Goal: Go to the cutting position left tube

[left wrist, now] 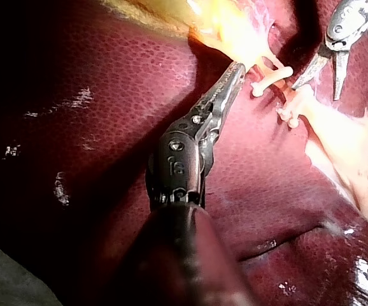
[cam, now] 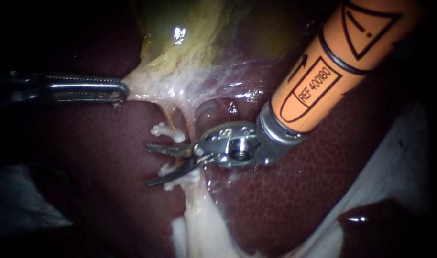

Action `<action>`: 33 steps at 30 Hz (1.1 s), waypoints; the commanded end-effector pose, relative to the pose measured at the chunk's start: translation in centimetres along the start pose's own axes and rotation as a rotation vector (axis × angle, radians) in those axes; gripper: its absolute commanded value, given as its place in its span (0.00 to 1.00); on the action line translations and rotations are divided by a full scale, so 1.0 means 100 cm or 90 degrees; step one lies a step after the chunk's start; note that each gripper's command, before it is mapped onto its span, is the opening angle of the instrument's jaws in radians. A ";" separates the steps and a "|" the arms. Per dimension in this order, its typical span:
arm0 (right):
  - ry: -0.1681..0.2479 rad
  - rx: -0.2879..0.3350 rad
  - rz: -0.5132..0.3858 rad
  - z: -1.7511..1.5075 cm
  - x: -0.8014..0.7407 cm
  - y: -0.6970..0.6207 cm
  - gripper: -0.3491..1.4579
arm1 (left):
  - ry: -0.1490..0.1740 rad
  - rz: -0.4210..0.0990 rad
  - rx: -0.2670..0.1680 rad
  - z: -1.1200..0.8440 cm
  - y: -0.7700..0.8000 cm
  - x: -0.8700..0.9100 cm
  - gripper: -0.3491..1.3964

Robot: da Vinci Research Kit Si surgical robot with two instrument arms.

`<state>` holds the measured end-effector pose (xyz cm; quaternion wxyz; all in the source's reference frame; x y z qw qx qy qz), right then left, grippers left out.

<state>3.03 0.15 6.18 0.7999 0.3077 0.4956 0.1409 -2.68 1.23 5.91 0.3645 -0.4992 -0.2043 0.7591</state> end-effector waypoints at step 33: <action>-0.068 0.037 0.053 -0.0029 -0.0090 0.0026 0.95 | 0.000 0.000 0.000 -0.0001 0.0001 0.0000 0.00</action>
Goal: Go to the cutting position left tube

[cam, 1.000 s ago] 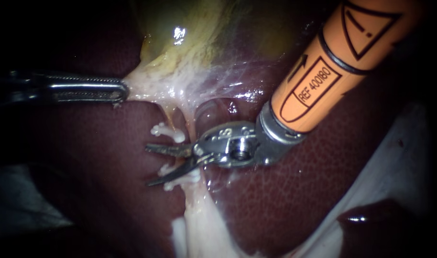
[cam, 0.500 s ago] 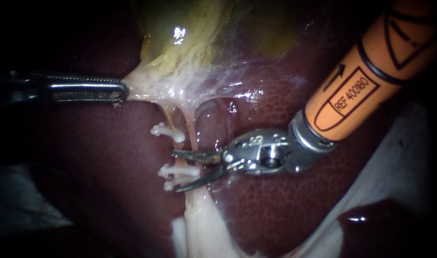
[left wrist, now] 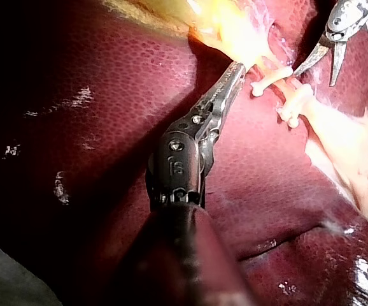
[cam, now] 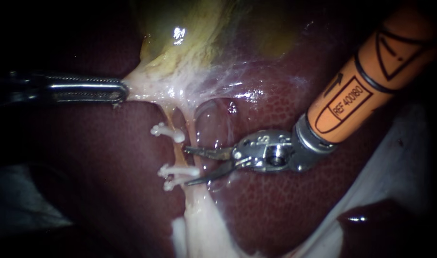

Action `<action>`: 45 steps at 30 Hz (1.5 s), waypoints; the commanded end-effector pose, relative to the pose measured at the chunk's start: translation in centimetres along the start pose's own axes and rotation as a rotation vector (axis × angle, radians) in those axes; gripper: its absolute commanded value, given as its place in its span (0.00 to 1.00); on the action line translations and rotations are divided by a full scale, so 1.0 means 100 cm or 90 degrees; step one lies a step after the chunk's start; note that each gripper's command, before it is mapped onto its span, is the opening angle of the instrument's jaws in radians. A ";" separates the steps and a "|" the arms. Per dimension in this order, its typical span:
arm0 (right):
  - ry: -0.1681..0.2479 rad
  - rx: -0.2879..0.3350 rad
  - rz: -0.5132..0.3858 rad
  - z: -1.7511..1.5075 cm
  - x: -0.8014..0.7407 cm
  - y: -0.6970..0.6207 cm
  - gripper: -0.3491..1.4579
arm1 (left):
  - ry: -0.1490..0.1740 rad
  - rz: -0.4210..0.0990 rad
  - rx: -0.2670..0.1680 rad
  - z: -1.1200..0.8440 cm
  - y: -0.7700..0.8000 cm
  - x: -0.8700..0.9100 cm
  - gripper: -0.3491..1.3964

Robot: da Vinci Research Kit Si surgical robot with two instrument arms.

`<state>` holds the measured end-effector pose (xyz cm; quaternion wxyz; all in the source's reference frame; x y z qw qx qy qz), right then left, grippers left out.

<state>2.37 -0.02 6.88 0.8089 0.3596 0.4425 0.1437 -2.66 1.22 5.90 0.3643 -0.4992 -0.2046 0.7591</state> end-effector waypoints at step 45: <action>0.098 0.047 0.004 0.0090 0.0040 0.0019 0.92 | 0.000 0.000 0.001 0.0002 0.0000 -0.0001 0.00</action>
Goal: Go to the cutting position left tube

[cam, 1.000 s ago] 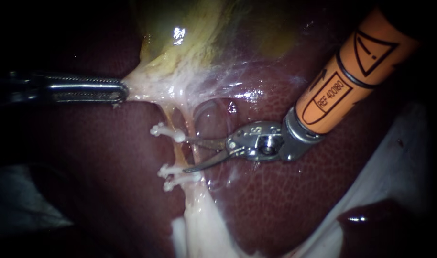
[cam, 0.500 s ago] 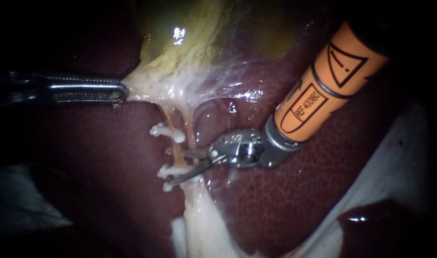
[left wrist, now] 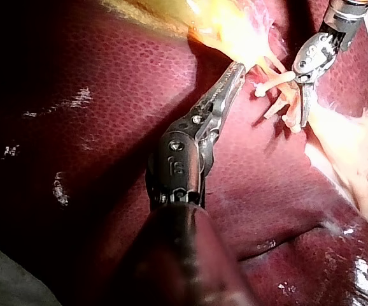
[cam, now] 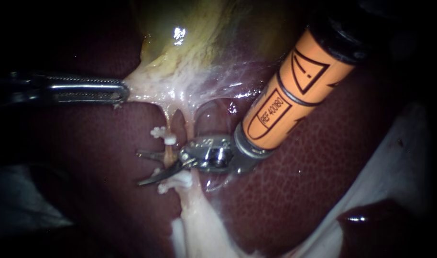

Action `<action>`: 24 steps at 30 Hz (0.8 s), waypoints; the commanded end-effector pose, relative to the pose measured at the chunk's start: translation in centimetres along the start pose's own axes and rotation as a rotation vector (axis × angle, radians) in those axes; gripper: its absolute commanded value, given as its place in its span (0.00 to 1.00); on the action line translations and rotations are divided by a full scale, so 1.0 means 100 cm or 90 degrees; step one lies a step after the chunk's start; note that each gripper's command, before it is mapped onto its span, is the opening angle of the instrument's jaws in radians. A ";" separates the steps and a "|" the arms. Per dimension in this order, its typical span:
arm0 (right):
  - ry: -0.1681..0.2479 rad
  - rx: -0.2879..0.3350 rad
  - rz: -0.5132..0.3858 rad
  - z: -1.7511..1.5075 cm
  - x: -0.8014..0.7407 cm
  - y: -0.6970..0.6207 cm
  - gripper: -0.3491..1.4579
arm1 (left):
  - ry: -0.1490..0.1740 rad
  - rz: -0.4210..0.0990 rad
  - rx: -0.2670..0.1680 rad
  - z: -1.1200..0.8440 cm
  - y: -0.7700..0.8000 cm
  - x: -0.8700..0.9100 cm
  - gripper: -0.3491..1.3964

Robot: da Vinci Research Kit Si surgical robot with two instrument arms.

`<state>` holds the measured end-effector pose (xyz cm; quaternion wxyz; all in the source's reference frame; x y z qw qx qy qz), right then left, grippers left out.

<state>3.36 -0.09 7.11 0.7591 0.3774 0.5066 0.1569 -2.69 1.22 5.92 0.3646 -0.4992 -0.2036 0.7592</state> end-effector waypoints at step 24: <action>0.038 0.027 0.044 -0.0011 0.0038 -0.0035 0.95 | 0.000 0.000 -0.001 -0.0001 0.0000 0.0000 0.00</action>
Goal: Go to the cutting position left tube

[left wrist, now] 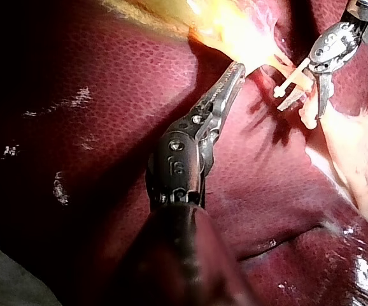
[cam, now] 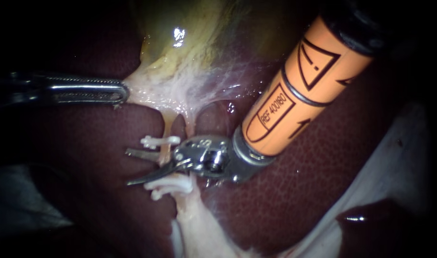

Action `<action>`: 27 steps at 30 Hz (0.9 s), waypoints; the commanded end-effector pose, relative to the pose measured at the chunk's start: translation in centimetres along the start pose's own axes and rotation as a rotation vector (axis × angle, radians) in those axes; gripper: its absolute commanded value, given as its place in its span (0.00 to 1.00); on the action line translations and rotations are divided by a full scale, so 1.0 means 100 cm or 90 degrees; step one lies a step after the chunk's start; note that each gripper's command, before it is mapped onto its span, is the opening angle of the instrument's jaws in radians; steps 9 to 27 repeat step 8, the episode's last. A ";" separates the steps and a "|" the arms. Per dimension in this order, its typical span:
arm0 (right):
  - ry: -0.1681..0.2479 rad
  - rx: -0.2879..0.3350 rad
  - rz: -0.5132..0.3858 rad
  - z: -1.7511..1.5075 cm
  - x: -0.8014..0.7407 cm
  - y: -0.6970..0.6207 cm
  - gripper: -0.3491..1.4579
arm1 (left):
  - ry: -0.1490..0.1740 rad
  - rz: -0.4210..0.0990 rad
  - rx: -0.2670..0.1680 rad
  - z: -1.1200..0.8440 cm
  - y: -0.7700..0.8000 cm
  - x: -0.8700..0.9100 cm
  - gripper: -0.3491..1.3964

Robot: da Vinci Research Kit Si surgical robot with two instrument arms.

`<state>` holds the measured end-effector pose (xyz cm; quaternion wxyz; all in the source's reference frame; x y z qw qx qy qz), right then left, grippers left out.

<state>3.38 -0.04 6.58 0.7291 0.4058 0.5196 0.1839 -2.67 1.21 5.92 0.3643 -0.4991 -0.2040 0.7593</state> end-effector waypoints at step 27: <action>-0.001 0.001 0.003 -0.0001 -0.0002 0.0002 0.95 | 0.000 0.000 0.000 0.0000 0.0000 0.0001 0.00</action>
